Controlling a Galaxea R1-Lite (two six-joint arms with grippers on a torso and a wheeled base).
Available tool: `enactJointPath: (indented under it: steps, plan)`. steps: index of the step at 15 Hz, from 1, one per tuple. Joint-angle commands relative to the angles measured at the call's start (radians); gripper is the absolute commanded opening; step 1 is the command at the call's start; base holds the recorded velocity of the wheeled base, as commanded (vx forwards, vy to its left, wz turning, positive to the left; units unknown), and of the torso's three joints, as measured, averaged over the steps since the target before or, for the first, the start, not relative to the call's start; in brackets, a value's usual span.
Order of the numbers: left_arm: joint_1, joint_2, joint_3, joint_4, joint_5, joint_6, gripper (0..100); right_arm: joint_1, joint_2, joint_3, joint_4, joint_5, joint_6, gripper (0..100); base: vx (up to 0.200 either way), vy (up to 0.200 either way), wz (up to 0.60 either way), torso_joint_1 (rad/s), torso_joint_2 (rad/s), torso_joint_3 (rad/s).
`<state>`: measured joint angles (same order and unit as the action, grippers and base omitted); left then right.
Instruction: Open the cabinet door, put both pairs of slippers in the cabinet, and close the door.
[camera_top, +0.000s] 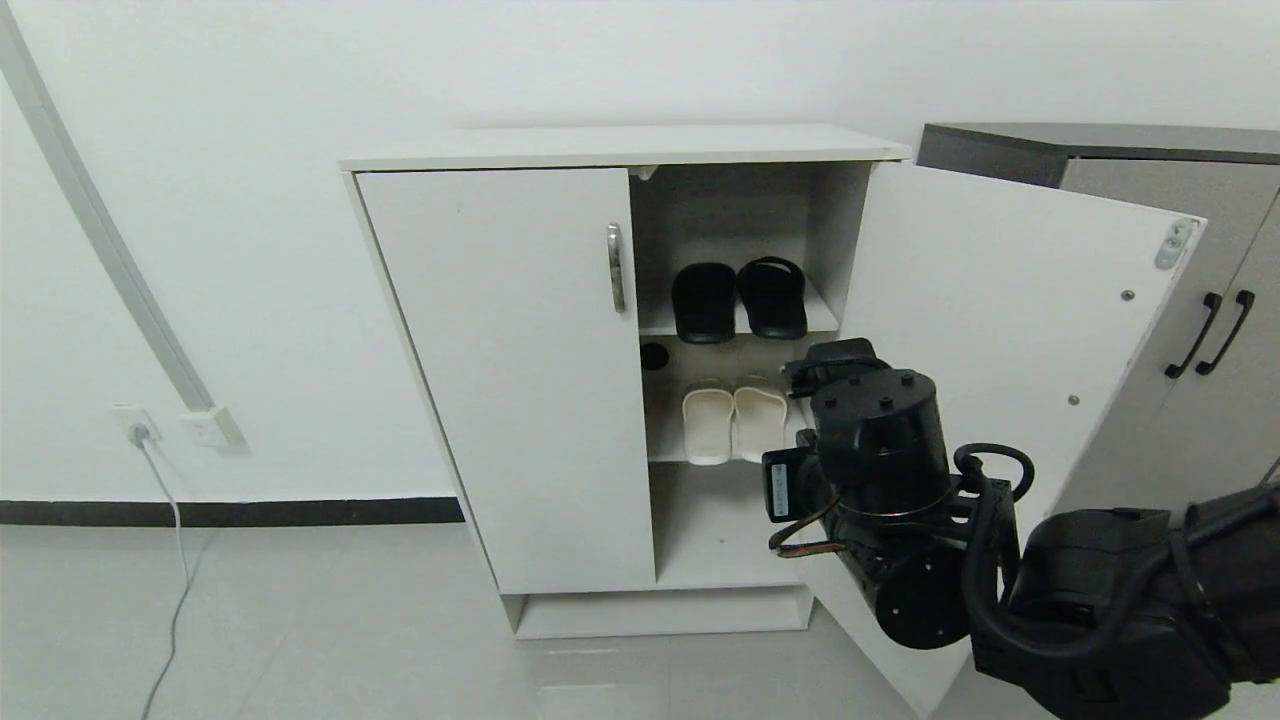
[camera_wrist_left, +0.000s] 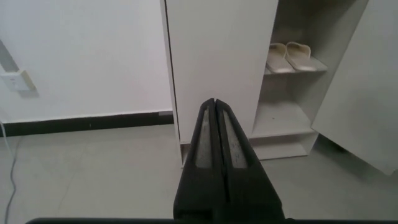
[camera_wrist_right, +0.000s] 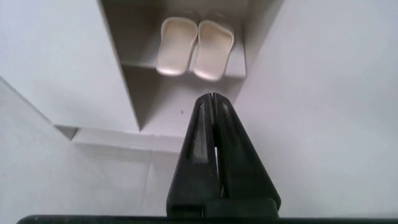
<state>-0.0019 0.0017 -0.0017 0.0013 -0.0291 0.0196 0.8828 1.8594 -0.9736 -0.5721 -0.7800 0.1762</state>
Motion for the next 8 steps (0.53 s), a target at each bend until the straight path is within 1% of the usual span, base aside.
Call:
enactJointPath:
  steps: [1, 8]
  plan:
    - [0.000, 0.000, 0.000, 0.000, 0.000, 0.000, 0, -0.001, 0.006, 0.007, 0.000, 0.005, 0.002, 0, 0.000, 0.000, 0.00, 0.000, 0.00, 0.000]
    - [0.000, 0.000, 0.000, 0.000, 0.000, -0.001, 0, -0.022, 0.021, 0.078, -0.038, 0.093, 0.006, 0, 0.000, 0.000, 0.00, 0.000, 0.00, 0.000]
